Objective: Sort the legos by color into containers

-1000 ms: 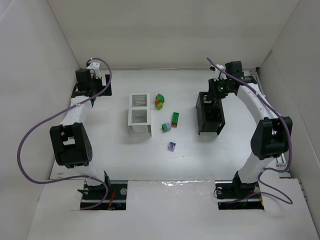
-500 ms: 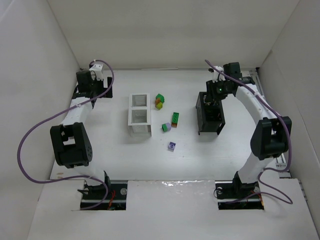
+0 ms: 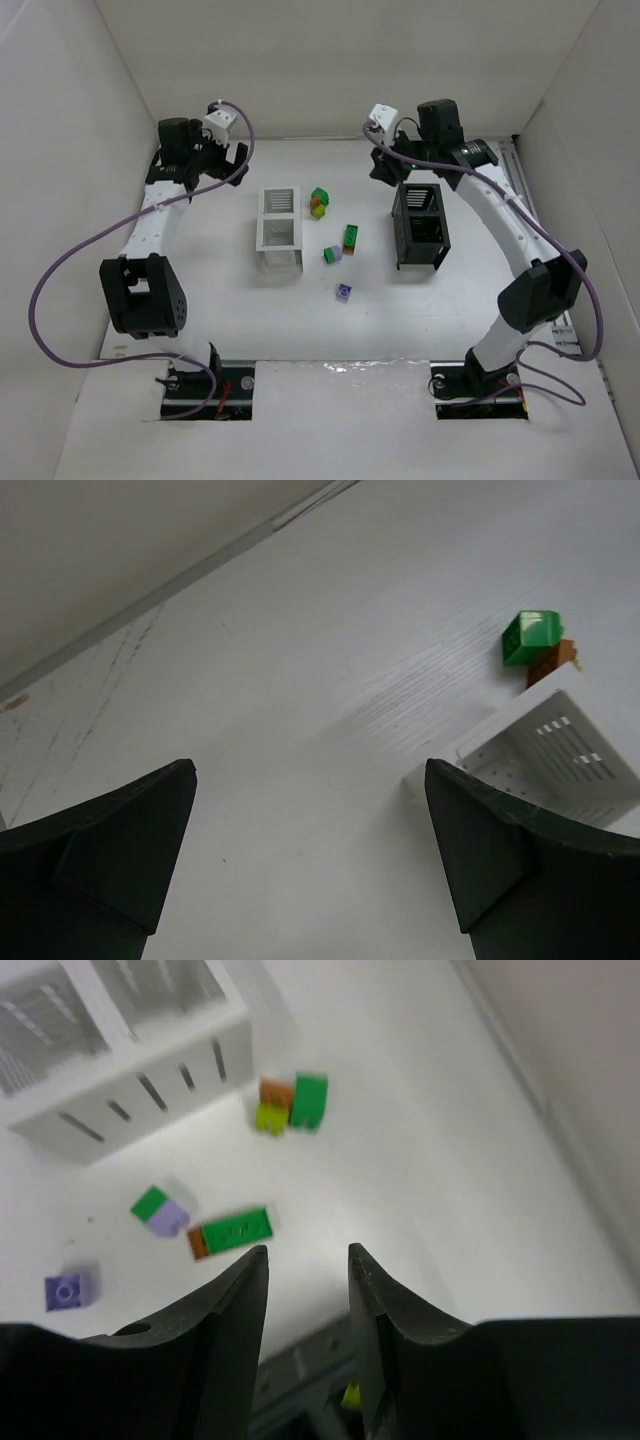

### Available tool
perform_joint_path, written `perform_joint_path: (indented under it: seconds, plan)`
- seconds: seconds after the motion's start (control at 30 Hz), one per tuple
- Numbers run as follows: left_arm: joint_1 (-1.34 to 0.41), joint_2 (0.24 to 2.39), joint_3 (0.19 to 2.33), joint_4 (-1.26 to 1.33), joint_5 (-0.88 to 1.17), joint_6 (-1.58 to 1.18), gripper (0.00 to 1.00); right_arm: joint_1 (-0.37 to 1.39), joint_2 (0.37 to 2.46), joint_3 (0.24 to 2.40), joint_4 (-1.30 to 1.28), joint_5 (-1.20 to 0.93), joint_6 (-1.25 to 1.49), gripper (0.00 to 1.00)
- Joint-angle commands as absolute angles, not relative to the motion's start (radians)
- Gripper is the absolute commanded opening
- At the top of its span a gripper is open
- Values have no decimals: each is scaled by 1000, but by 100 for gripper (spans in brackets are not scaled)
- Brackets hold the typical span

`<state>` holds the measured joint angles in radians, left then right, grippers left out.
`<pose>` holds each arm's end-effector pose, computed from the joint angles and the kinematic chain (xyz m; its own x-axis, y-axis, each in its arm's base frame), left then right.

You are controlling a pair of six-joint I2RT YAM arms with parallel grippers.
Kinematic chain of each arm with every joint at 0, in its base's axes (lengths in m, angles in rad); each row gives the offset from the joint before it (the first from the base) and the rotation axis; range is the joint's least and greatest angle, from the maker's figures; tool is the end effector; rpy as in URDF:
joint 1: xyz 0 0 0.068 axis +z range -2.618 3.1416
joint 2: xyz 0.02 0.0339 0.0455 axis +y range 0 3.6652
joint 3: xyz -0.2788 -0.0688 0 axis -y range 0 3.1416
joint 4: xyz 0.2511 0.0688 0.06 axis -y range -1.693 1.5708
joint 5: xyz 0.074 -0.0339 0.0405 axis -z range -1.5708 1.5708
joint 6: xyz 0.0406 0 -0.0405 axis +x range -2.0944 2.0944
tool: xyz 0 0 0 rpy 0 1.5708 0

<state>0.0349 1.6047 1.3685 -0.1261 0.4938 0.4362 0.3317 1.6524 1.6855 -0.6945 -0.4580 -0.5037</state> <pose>0.3907 -0.0056 0.3528 -0.1469 0.3671 -0.9185 0.5233 0.8168 0.2428 0.3523 0.1403 0.3918 -0.2084 -0.5297 -0.8222 -0.8250 0.5467 -0.1430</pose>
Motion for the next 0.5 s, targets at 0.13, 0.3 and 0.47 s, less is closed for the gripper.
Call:
perform_joint_path:
  seconds: [0.13, 0.3, 0.47]
  plan:
    - [-213, 1589, 1571, -247, 412, 468, 88, 302, 1856, 1869, -761, -558, -729, 43]
    - [-366, 1765, 1914, -476, 281, 468, 79, 268, 1829, 1764, -692, -549, -580, 44]
    - [-396, 2107, 2362, -822, 281, 425, 71, 226, 1761, 1666, -647, -540, -529, 46]
